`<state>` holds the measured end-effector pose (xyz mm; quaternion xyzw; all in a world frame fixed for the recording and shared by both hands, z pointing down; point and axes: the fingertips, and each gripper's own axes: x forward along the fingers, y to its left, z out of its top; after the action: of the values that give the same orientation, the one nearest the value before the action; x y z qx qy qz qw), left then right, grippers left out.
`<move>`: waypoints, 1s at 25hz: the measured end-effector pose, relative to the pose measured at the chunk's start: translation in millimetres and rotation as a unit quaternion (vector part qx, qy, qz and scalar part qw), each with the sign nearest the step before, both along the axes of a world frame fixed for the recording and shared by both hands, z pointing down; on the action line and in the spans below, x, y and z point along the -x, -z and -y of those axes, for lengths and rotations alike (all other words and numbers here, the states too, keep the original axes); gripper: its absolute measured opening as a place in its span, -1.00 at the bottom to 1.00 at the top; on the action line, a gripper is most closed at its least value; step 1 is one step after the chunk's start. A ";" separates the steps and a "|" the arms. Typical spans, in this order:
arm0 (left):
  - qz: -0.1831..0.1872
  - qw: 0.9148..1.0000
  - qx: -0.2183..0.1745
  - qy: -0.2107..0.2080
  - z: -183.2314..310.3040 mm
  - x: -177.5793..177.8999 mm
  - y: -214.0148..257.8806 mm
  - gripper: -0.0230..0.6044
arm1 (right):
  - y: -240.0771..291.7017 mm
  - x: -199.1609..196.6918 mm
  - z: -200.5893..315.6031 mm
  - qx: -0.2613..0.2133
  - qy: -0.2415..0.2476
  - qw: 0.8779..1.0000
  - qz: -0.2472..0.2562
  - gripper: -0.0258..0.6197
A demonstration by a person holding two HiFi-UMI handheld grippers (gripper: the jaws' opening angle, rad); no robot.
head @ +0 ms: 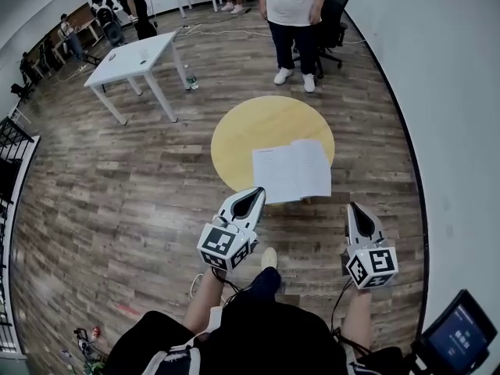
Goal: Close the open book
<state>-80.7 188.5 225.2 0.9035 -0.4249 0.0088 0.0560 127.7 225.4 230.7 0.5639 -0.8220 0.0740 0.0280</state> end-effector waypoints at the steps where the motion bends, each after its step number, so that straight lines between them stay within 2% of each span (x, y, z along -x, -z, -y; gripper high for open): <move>1: 0.001 1.000 0.005 0.002 18.6 0.8 -2.4 -0.93 | -2.2 0.7 18.6 0.004 0.001 1.000 0.002 -0.91; 6: 0.010 1.000 0.014 0.007 91.9 9.5 -11.2 -0.93 | -13.2 11.8 97.2 0.019 0.011 1.000 0.013 -0.91; 11: 0.009 0.999 0.037 0.014 139.6 25.5 -32.1 -0.93 | -33.1 26.1 151.0 0.035 0.020 0.999 0.015 -0.91; 18: 0.009 0.998 0.066 -0.004 175.8 22.2 -60.9 -0.93 | -54.2 24.8 180.9 0.060 0.001 0.998 0.017 -0.91; 25: -0.006 0.996 0.082 -0.018 182.9 7.2 -68.8 -0.93 | -57.5 14.5 189.4 0.073 -0.006 0.997 0.008 -0.91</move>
<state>-87.9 5.7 294.0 0.9035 -0.4058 0.0395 0.1322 113.3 36.0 288.2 0.5644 -0.8114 0.1383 0.0621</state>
